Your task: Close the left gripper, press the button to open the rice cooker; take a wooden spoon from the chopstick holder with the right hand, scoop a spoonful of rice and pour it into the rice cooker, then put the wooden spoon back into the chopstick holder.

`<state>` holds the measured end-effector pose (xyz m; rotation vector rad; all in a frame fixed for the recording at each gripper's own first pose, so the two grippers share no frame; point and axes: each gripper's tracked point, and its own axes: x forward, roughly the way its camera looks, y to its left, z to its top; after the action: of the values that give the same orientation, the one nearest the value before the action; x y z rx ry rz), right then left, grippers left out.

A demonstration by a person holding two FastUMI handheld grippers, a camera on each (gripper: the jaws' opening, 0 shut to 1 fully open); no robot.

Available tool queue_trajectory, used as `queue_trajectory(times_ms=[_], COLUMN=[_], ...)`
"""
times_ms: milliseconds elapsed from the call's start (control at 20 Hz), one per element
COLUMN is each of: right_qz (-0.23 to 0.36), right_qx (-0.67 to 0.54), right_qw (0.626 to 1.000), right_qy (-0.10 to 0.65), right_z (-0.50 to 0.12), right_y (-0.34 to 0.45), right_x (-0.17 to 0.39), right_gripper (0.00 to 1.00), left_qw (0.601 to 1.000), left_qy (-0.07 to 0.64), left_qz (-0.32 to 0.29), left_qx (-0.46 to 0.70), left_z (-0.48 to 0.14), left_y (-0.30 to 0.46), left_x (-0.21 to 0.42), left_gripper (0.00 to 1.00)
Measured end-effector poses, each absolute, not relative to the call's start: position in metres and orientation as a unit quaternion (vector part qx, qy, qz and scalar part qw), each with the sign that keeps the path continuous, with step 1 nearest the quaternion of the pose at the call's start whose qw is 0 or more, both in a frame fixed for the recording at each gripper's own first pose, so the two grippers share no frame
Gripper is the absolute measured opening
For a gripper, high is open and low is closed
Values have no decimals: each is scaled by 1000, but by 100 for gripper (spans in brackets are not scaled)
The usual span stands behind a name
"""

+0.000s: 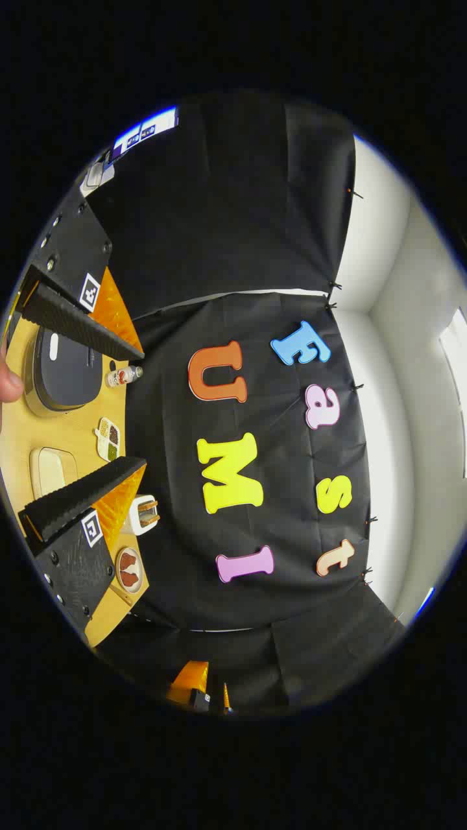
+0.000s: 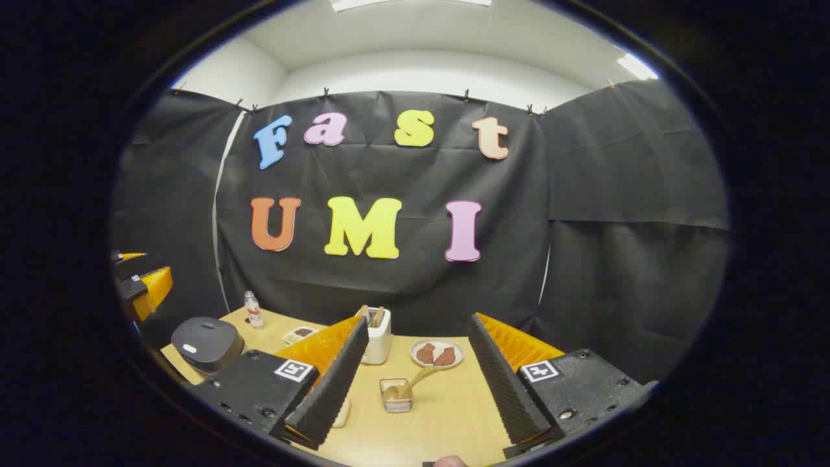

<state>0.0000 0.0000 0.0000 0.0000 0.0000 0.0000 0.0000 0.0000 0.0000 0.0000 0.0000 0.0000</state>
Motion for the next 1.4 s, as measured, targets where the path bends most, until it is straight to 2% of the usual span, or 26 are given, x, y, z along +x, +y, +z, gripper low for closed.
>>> queue_trajectory(times_ms=[50,650,850,900,950,1000,1100,1150,1200,1400], right_qz=[0,1,2,3,4,5,5,4,5,8], right_qx=[2,0,-4,-6,-8,-8,-9,-11,-11,-13], right_qw=[1000,1000,1000,1000,1000,1000,1000,1000,1000,1000], right_qy=[-1,-4,-3,-1,2,3,4,5,6,11], right_z=[0,4,4,3,1,1,1,0,0,-3], right_y=[0,0,1,2,4,4,5,6,7,14], right_x=[0,1,1,2,2,2,3,4,4,7], right_gripper=[100,100,100,100,100,100,100,100,100,100], left_qw=[1000,1000,999,998,998,997,997,997,997,996], left_qy=[-1,0,50,56,62,54,51,52,63,73], left_qz=[-3,18,6,9,20,46,54,50,36,49], left_qx=[4,-5,-9,-14,-12,-14,-15,-19,-22,-29], left_z=[1,-3,-27,-29,-29,-26,-27,-29,-33,-45], left_y=[-1,6,2,4,12,28,30,28,23,33], left_x=[0,2,5,9,13,12,13,3,9,19], left_gripper=[95,95,95,91,92,62,4,10,0,0])
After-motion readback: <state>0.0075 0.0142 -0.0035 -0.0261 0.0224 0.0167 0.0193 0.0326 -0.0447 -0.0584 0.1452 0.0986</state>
